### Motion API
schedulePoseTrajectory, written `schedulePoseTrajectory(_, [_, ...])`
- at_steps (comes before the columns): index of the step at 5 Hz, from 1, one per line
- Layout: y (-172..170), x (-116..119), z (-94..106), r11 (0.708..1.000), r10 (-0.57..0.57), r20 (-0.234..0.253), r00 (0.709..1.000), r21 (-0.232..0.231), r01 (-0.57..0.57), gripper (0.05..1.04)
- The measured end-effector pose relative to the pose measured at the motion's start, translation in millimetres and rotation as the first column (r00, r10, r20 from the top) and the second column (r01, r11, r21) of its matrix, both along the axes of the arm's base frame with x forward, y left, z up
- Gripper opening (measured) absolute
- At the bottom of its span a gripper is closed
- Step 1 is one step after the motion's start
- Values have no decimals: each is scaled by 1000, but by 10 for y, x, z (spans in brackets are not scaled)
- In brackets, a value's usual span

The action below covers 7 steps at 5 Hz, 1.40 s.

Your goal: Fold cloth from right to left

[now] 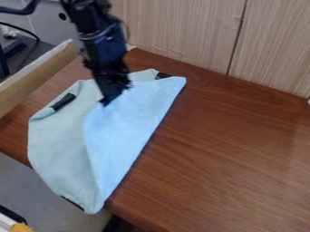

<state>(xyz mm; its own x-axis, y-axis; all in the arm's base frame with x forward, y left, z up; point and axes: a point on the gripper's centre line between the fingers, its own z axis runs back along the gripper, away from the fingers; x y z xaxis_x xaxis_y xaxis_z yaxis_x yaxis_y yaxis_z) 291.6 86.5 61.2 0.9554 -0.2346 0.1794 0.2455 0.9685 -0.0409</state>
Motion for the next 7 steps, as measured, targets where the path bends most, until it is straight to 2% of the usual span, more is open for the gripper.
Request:
schedulePoseTrajectory(1, [337,-49,-189,999,46,-39,998,-13,-47,56])
schedulePoseTrajectory(2, [407,-117,-409,998,47,-97,994,-40,-51,78])
schedulePoseTrajectory(3, [432,-148,-473,998,37,-116,993,-42,-43,227])
schedulePoseTrajectory(4, [438,-157,-480,998,48,-125,991,-37,-53,484])
schedulePoseTrajectory(5, [421,-161,-486,998,39,-129,991,-35,-44,795])
schedulePoseTrajectory(6, [376,-181,-514,999,20,-138,990,-38,-25,1009])
schedulePoseTrajectory(7, [331,-199,-494,999,-30,-161,987,-31,25,1009])
